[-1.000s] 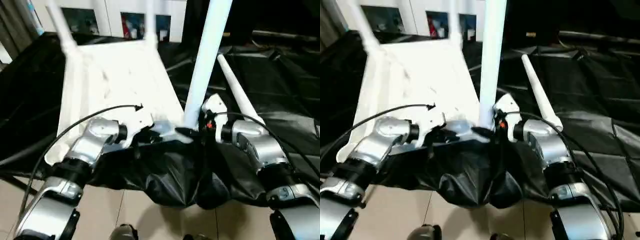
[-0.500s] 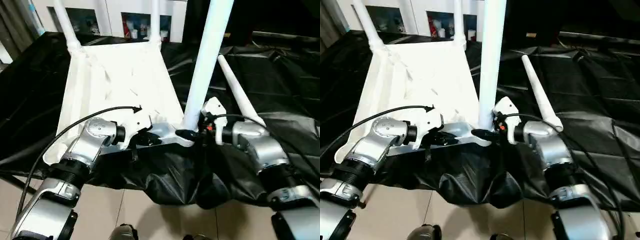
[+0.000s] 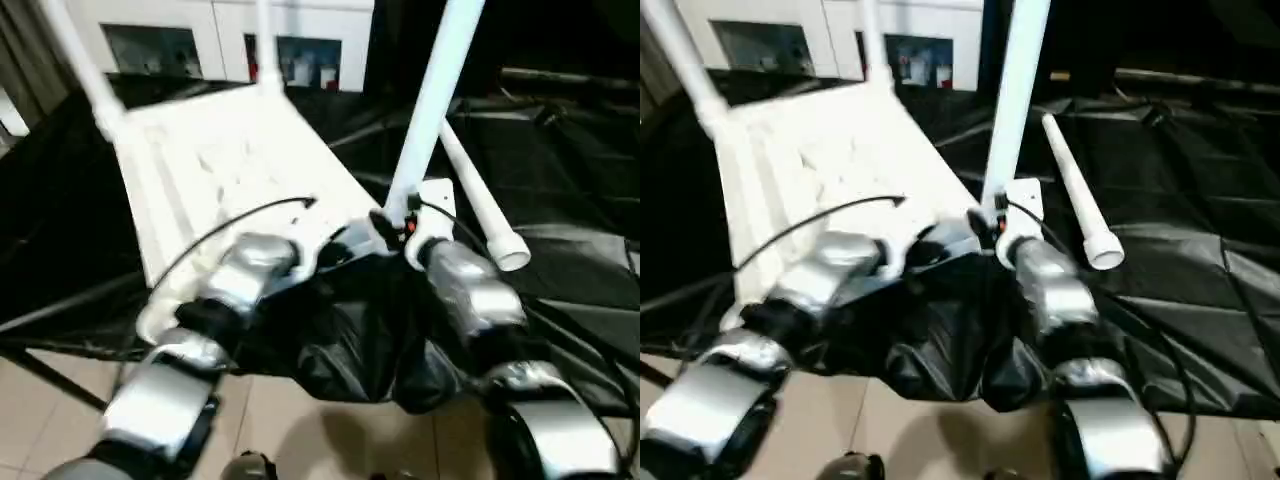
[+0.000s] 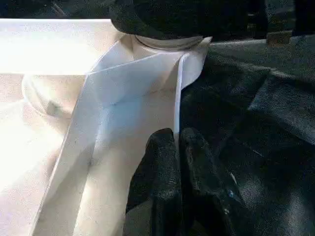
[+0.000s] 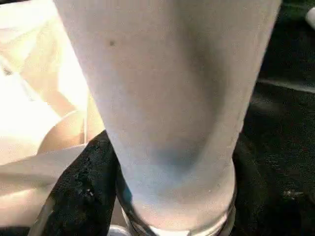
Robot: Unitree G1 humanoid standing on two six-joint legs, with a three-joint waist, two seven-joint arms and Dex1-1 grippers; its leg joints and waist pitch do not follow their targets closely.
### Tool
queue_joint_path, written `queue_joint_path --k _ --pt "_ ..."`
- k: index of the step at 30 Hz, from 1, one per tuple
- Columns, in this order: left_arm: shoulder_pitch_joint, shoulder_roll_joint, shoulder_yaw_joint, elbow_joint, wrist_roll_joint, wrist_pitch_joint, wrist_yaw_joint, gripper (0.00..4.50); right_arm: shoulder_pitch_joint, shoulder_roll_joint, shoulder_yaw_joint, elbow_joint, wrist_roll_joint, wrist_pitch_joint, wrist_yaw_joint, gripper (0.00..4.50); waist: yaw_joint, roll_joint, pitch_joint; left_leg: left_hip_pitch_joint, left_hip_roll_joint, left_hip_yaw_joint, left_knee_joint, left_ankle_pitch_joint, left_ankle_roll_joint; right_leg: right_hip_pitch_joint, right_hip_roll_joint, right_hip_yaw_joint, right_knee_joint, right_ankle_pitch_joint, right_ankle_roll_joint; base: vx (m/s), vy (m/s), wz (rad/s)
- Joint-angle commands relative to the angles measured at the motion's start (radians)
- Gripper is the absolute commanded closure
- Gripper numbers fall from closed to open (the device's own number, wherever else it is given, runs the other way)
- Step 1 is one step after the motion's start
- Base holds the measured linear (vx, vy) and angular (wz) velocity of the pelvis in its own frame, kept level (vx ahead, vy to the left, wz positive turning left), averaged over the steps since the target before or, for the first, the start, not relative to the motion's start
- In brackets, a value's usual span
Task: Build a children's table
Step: Rotate leg to tighten
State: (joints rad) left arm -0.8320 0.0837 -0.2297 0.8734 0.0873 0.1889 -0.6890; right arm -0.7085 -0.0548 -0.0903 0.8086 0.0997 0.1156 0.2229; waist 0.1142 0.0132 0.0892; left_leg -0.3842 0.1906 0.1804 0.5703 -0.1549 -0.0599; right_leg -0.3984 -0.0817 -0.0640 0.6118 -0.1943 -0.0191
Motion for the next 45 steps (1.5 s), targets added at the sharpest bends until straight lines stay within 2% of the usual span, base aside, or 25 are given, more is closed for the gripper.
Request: queue_joint_path --k 1,4,5,8,10,12,13,14,15,16,20,22,23,24,25,27,31,35,38,40,43,45 --pt "-0.025 -0.032 0.038 0.025 -0.001 -0.026 0.118 4.50 0.029 0.081 0.056 0.053 -0.003 0.015 0.061 1.07 -0.004 -0.008 -0.068 0.016 0.033 -0.012 -0.062 -0.180 0.052 0.046 -0.068 0.044 -0.075 -0.132 -0.210 0.000 0.000 0.00" --pt "-0.023 -0.019 0.024 0.025 0.001 -0.059 0.080 4.50 0.008 0.069 0.046 0.052 0.018 -0.006 0.112 1.01 -0.006 -0.007 -0.065 0.016 0.034 -0.013 -0.066 -0.207 0.057 0.046 -0.070 0.044 -0.078 -0.160 -0.205 0.000 0.000 0.00" --pt "-0.021 -0.017 0.023 0.023 0.000 -0.065 0.073 4.50 0.006 0.064 0.050 0.051 0.014 -0.008 0.121 0.71 -0.007 -0.008 -0.065 0.014 0.035 -0.014 -0.067 -0.219 0.054 0.047 -0.071 0.043 -0.081 -0.181 -0.198 0.000 0.000 0.00" --pt "-0.003 0.011 0.017 -0.005 -0.007 -0.106 0.011 4.50 0.011 0.021 0.085 0.009 0.008 0.009 0.216 0.71 -0.011 -0.010 -0.064 0.013 0.034 -0.015 -0.069 -0.227 0.052 0.047 -0.070 0.042 -0.083 -0.209 -0.190 0.000 0.000 0.00" --pt "0.001 0.018 0.014 -0.011 -0.007 -0.116 -0.006 4.50 0.014 0.010 0.093 -0.004 0.008 0.014 0.244 0.71 -0.013 -0.011 -0.064 0.012 0.033 -0.014 -0.066 -0.211 0.062 0.047 -0.070 0.043 -0.083 -0.193 -0.194 0.000 0.000 0.00" --pt "0.033 0.058 0.000 -0.059 -0.024 -0.148 -0.124 4.50 0.038 -0.054 0.137 -0.075 0.006 0.040 0.375 0.71 -0.011 -0.013 -0.067 0.009 0.033 -0.013 -0.063 -0.180 0.075 0.051 -0.070 0.043 -0.078 -0.153 -0.201 0.000 0.000 0.00" --pt "0.033 0.058 0.000 -0.059 -0.024 -0.148 -0.124 4.50 0.038 -0.054 0.137 -0.075 0.006 0.040 0.375 0.71 -0.010 -0.013 -0.067 0.008 0.033 -0.013 -0.061 -0.160 0.088 0.052 -0.069 0.041 -0.075 -0.119 -0.207 0.000 0.000 0.00" --pt "0.067 0.100 -0.018 -0.108 -0.040 -0.167 -0.237 4.50 0.060 -0.116 0.173 -0.138 0.005 0.051 0.489 0.71 -0.009 -0.011 -0.069 0.008 0.035 -0.013 -0.060 -0.142 0.098 0.052 -0.070 0.040 -0.071 -0.091 -0.217 0.000 0.000 0.00" --pt "0.068 0.101 -0.019 -0.110 -0.040 -0.168 -0.242 4.50 0.061 -0.118 0.174 -0.140 0.005 0.052 0.493 0.71 -0.008 -0.011 -0.068 0.006 0.035 -0.012 -0.059 -0.133 0.104 0.054 -0.068 0.039 -0.070 -0.075 -0.220 0.000 0.000 0.00" --pt "0.086 0.123 -0.030 -0.134 -0.049 -0.176 -0.296 4.50 0.069 -0.148 0.187 -0.165 0.005 0.052 0.543 0.71 -0.008 -0.008 -0.069 0.007 0.037 -0.010 -0.058 -0.123 0.108 0.050 -0.066 0.039 -0.065 -0.049 -0.233 0.000 0.000 0.00" --pt "0.124 0.168 -0.049 -0.190 -0.076 -0.181 -0.405 4.50 0.083 -0.212 0.211 -0.211 0.004 0.050 0.656 0.71 -0.001 -0.004 -0.070 0.012 0.044 -0.009 -0.056 -0.132 0.105 0.046 -0.065 0.040 -0.059 -0.025 -0.264 0.000 0.000 0.00" --pt "0.142 0.191 -0.053 -0.217 -0.089 -0.186 -0.448 4.50 0.098 -0.251 0.231 -0.244 0.008 0.056 0.723 0.71 0.004 -0.004 -0.069 0.012 0.044 -0.008 -0.056 -0.140 0.104 0.046 -0.064 0.040 -0.057 -0.016 -0.266 0.000 0.000 0.00" --pt "0.142 0.191 -0.053 -0.217 -0.089 -0.186 -0.448 4.50 0.098 -0.251 0.231 -0.244 0.008 0.056 0.723 0.71 0.004 -0.003 -0.069 0.011 0.045 -0.009 -0.056 -0.138 0.106 0.046 -0.065 0.040 -0.055 -0.009 -0.264 0.000 0.000 0.00" --pt "0.152 0.202 -0.050 -0.235 -0.093 -0.185 -0.465 4.50 0.112 -0.273 0.244 -0.274 0.013 0.067 0.761 0.71 0.002 -0.010 -0.071 0.011 0.045 -0.007 -0.056 -0.136 0.107 0.046 -0.064 0.040 -0.055 -0.005 -0.265 0.000 0.000 0.00" --pt "0.152 0.203 -0.050 -0.237 -0.093 -0.185 -0.466 4.50 0.113 -0.275 0.245 -0.277 0.014 0.068 0.764 0.71 0.006 -0.007 -0.069 0.013 0.045 -0.007 -0.055 -0.140 0.108 0.045 -0.065 0.041 -0.056 -0.013 -0.265 0.000 0.000 0.00" --pt "0.162 0.215 -0.047 -0.255 -0.097 -0.182 -0.481 4.50 0.123 -0.290 0.251 -0.298 0.017 0.073 0.786 0.71 0.006 -0.010 -0.068 0.012 0.044 -0.006 -0.057 -0.151 0.105 0.045 -0.069 0.041 -0.060 -0.050 -0.260 0.000 0.000 0.00" --pt "0.176 0.230 -0.039 -0.273 -0.096 -0.181 -0.507 4.50 0.128 -0.302 0.254 -0.313 0.023 0.084 0.813 1.03 0.006 -0.008 -0.066 0.013 0.045 -0.006 -0.059 -0.166 0.092 0.042 -0.071 0.042 -0.066 -0.106 -0.244 0.000 0.000 0.00" --pt "0.183 0.240 -0.038 -0.285 -0.102 -0.175 -0.514 4.50 0.128 -0.299 0.249 -0.318 0.033 0.088 0.824 1.44 0.006 -0.010 -0.069 0.011 0.044 -0.006 -0.057 -0.144 0.092 0.043 -0.070 0.042 -0.061 -0.078 -0.247 0.000 0.000 0.00" --pt "0.187 0.241 -0.037 -0.290 -0.105 -0.171 -0.516 4.50 0.137 -0.298 0.253 -0.332 0.038 0.096 0.833 1.49 0.006 -0.009 -0.072 0.011 0.044 -0.006 -0.054 -0.122 0.101 0.044 -0.068 0.041 -0.056 -0.038 -0.253 0.000 0.000 0.00" --pt "0.189 0.242 -0.037 -0.293 -0.104 -0.169 -0.516 4.50 0.144 -0.298 0.256 -0.340 0.040 0.102 0.836 1.68 0.006 -0.009 -0.073 0.011 0.043 -0.005 -0.053 -0.118 0.106 0.044 -0.067 0.041 -0.055 -0.026 -0.258 0.000 0.000 0.00" --pt "0.182 0.225 -0.034 -0.271 -0.077 -0.150 -0.454 4.50 0.156 -0.256 0.238 -0.300 0.025 0.102 0.739 1.74 0.009 -0.009 -0.074 0.012 0.043 -0.005 -0.054 -0.128 0.103 0.044 -0.069 0.042 -0.057 -0.042 -0.254 0.000 0.000 0.00" --pt "0.175 0.218 -0.033 -0.255 -0.064 -0.144 -0.424 4.50 0.154 -0.239 0.228 -0.275 0.016 0.099 0.694 1.75 0.003 -0.008 -0.071 0.013 0.043 -0.007 -0.058 -0.159 0.080 0.042 -0.071 0.041 -0.064 -0.101 -0.248 0.000 0.000 0.00"
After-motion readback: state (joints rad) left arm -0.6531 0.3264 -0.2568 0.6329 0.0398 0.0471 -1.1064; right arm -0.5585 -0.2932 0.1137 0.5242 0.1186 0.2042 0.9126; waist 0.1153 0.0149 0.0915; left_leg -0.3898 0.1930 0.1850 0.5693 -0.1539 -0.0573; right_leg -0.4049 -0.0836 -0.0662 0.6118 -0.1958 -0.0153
